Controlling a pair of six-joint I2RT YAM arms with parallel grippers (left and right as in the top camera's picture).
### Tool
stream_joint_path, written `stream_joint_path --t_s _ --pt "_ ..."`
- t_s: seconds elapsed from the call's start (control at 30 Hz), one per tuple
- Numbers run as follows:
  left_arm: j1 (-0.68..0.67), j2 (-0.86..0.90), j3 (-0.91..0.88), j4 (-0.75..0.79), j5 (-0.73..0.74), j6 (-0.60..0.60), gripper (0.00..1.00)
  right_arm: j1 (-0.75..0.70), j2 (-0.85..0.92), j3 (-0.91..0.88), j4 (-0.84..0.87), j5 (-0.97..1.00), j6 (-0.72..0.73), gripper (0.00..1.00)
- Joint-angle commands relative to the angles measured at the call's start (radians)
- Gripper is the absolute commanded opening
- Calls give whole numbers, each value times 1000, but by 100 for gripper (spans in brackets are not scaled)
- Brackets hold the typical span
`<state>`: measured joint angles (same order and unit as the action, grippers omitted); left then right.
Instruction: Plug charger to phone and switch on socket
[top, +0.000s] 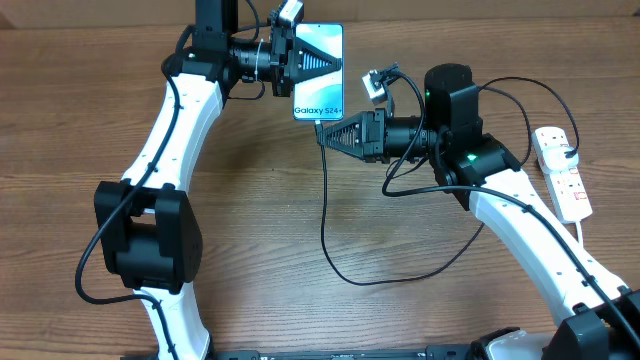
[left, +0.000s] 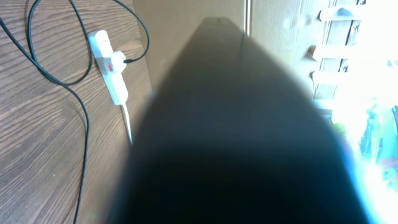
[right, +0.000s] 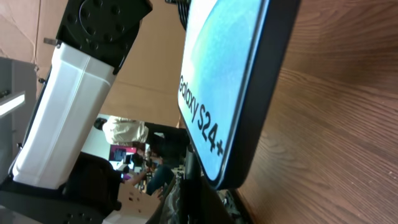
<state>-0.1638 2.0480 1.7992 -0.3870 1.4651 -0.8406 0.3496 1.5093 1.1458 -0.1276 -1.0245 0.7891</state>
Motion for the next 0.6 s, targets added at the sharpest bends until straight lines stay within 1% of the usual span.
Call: stream_joint_path --t_s 0.0,0.17,0.57 --pt "-13 6 5 2 55 2 4 -1 0 5 31 106 38 4" --pt "-13 7 5 -1 55 -13 4 14 0 5 30 172 57 4" --pt "-13 7 5 -2 72 -21 4 37 0 5 33 261 79 4"
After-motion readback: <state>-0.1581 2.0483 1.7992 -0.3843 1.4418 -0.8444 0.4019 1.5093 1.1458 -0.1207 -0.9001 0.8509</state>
